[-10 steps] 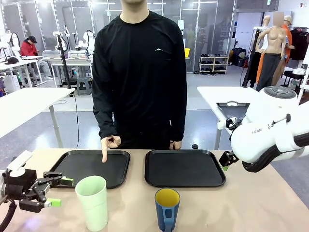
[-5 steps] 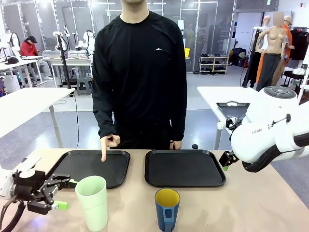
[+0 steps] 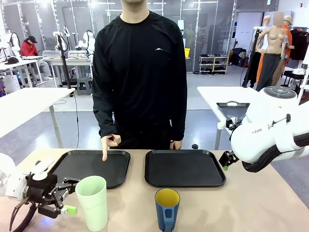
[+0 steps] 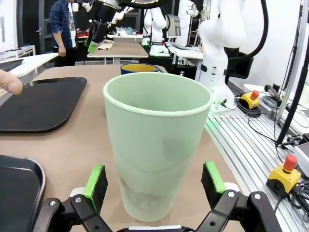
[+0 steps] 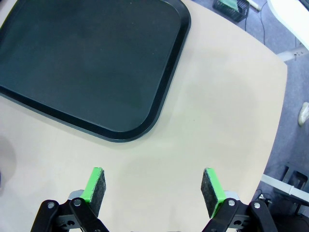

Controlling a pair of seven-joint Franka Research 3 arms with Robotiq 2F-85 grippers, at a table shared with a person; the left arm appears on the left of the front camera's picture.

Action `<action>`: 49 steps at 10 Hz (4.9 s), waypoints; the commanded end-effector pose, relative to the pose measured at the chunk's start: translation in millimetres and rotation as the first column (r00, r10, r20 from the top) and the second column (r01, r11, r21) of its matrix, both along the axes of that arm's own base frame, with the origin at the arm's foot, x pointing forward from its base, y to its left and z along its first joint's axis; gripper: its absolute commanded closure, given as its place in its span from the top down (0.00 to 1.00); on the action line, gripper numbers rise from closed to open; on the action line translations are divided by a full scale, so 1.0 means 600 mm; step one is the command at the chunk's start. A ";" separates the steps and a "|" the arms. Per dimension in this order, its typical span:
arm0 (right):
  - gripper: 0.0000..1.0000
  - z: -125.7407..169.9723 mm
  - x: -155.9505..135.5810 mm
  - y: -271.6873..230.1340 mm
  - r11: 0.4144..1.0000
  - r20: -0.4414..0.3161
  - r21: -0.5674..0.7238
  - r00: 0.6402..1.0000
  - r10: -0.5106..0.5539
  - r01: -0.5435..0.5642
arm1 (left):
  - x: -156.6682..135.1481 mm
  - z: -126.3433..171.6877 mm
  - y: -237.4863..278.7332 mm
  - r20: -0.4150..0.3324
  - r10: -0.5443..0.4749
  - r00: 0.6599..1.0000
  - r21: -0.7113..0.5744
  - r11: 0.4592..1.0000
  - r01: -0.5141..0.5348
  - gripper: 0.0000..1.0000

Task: Sort and store the cups by type.
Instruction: Pick up the Reusable plastic cup, then place the picked Reusable plastic cup into the Flat Tray indicated by the person.

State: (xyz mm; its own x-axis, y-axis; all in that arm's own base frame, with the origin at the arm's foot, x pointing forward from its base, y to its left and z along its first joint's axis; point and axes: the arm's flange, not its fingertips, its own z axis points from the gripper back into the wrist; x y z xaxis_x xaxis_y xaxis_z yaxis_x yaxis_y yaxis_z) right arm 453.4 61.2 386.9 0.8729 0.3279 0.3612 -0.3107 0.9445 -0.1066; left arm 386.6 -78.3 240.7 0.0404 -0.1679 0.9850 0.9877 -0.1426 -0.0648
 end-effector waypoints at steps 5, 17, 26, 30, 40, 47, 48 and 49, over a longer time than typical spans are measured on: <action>1.00 0.001 0.001 -0.002 1.000 -0.002 0.000 1.000 -0.003 0.003 | -0.003 -0.019 -0.046 0.023 -0.005 1.000 -0.075 0.997 0.006 1.00; 1.00 0.001 0.001 -0.002 1.000 -0.002 0.000 1.000 -0.003 0.003 | -0.012 -0.050 -0.104 -0.026 -0.098 0.995 -0.142 0.985 0.093 1.00; 1.00 0.001 0.001 -0.002 1.000 -0.002 0.000 1.000 -0.003 0.003 | -0.024 -0.062 -0.120 -0.028 -0.162 0.986 -0.173 0.973 0.155 0.67; 1.00 0.001 0.001 -0.002 1.000 -0.002 0.000 1.000 -0.003 0.003 | -0.027 -0.056 -0.120 -0.015 -0.172 0.985 -0.166 0.972 0.167 0.30; 1.00 0.001 0.001 -0.002 1.000 -0.002 0.000 1.000 -0.003 0.003 | -0.027 0.059 0.030 0.119 -0.010 0.993 -0.182 0.983 0.031 0.30; 1.00 0.001 0.001 -0.002 1.000 -0.002 0.000 1.000 -0.003 0.003 | -0.008 0.100 0.030 0.077 -0.010 0.997 -0.183 0.983 0.024 0.30; 1.00 0.001 0.001 -0.002 1.000 -0.002 0.000 1.000 -0.003 0.003 | -0.008 0.100 0.030 0.077 -0.010 0.997 -0.183 0.983 0.024 0.30; 1.00 0.001 0.001 -0.002 1.000 -0.002 0.000 1.000 -0.003 0.003 | -0.008 0.100 0.030 0.077 -0.010 0.997 -0.183 0.983 0.024 0.30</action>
State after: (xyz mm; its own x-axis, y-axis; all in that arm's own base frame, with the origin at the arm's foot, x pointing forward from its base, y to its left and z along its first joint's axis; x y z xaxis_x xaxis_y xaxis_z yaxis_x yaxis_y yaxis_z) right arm 453.4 61.2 386.8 0.8730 0.3279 0.3610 -0.3107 0.9445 -0.1066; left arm 380.4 -60.8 299.5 -0.0244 0.0147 0.9996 0.9860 -0.1645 0.0265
